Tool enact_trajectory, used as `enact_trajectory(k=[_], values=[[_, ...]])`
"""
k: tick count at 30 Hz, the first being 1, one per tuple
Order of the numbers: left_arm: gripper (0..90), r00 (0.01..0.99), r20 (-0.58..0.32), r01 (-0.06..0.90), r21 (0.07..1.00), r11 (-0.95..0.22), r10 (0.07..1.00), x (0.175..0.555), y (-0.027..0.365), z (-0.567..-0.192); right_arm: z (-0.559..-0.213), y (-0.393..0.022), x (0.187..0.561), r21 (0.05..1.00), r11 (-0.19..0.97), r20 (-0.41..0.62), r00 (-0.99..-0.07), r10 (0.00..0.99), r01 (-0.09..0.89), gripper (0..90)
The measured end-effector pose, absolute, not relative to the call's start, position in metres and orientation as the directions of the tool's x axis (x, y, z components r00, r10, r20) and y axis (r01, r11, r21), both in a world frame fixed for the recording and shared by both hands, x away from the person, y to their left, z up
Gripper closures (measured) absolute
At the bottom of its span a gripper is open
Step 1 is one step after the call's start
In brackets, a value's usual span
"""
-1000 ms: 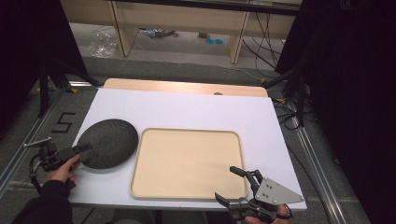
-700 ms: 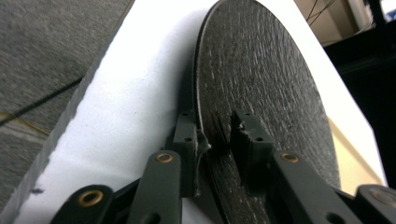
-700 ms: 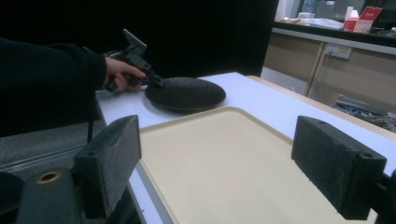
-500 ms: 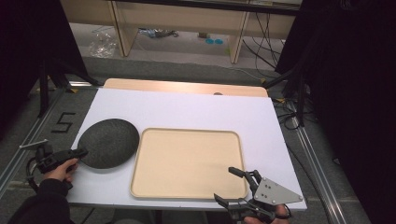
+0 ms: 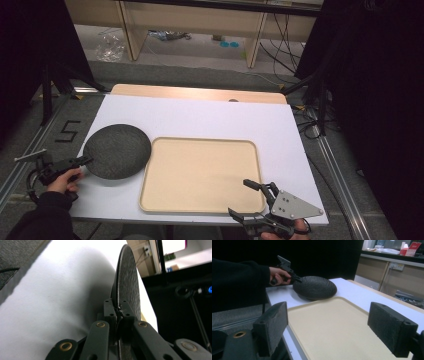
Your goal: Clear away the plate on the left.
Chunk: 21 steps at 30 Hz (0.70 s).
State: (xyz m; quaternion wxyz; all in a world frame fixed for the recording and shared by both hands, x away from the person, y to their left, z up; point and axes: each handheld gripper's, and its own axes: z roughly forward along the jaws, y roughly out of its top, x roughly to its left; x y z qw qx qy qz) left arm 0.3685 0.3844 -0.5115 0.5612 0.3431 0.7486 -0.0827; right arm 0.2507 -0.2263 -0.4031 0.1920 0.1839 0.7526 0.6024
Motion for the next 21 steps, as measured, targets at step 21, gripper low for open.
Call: enact_trajectory(k=[21], values=[[83.5,-0.085,-0.948,0.578,0.203,0.79,0.306,0.3624,0.3922,-0.5027,-0.4031,-0.2258,0.2501,0.975,0.217,-0.065,-0.858,0.509,0.055,18.0]])
